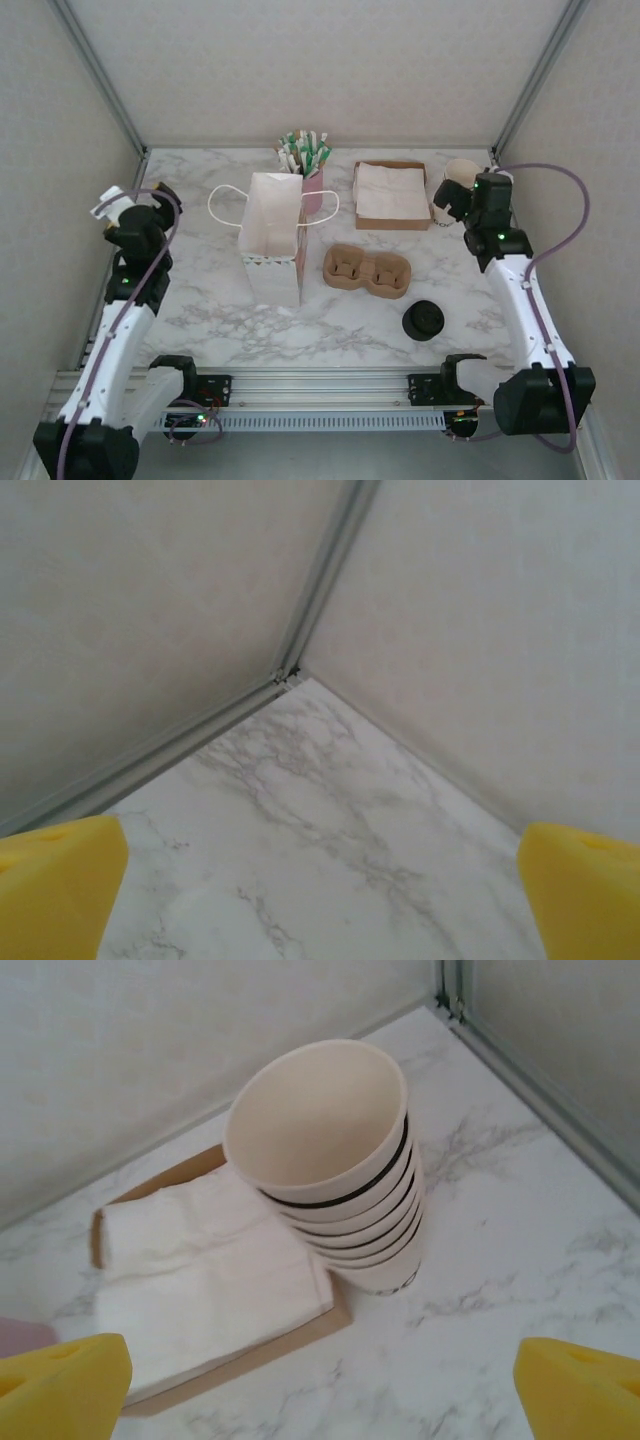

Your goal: Pack the takeout coffee

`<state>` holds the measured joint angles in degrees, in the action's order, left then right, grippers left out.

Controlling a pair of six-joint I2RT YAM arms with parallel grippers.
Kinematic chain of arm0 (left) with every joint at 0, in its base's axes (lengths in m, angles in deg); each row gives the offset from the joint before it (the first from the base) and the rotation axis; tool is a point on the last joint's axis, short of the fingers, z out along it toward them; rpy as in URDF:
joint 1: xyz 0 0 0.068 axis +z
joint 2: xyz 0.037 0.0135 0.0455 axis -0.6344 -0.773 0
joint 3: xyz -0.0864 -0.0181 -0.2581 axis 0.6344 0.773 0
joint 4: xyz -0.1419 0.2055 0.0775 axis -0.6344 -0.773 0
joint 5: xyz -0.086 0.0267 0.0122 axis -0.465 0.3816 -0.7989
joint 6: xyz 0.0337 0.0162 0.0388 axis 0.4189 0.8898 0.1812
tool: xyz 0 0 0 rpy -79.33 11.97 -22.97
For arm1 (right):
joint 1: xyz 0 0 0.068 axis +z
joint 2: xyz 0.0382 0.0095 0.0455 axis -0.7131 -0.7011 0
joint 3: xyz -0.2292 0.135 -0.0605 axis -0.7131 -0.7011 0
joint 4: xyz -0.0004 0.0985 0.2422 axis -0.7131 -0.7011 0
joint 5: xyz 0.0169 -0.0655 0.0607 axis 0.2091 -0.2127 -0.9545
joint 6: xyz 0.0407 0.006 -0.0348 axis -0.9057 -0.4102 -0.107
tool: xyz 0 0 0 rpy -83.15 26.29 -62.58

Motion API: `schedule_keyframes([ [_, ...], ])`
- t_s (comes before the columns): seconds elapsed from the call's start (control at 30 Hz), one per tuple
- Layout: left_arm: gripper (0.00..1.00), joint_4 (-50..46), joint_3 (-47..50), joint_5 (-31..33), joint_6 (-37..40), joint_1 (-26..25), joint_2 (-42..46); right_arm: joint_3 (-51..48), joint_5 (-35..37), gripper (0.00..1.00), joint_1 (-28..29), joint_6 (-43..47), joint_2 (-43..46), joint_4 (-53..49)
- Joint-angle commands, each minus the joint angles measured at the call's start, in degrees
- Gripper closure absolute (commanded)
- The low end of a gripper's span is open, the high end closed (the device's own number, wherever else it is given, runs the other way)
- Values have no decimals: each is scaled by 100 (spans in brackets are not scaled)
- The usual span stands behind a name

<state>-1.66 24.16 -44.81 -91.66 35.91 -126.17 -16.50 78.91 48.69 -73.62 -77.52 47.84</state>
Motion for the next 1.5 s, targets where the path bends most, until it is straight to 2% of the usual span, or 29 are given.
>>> schedule_keyframes([
  [0.0,0,-1761,-582,-239,-902,51,125,728,-615,1,-47,-828,-4,-1693],
  [0.1,0,-2135,-1300,-1236,-995,40,-51,1795,-792,5,-233,-1145,-469,-2456],
  [0.17,3,-2323,-1861,-1846,-1042,31,-325,2502,-1103,17,-566,-1433,-970,-2995],
  [0.27,12,-2980,-2886,-2625,-1048,-69,-971,3187,-2020,44,-1124,-1767,-1700,-3430],
  [0.33,15,-3494,-3523,-2921,-970,-225,-1433,3331,-2247,48,-1338,-1854,-1995,-3432],
  [0.47,19,-3982,-4156,-3293,-806,-626,-1938,3321,-2268,48,-1496,-1761,-2291,-3060],
  [0.67,23,-3895,-4140,-3241,-464,-1013,-1982,3765,-2294,50,-1524,-1459,-2880,-3048],
  [1.13,32,-3956,-4116,-3117,-410,-1152,-2003,4214,-1726,62,-1518,-1290,-3479,-3062],
  [1.47,37,-4007,-4196,-3082,-393,-1174,-2034,4216,-1707,67,-1510,-1159,-3748,-3057],
])
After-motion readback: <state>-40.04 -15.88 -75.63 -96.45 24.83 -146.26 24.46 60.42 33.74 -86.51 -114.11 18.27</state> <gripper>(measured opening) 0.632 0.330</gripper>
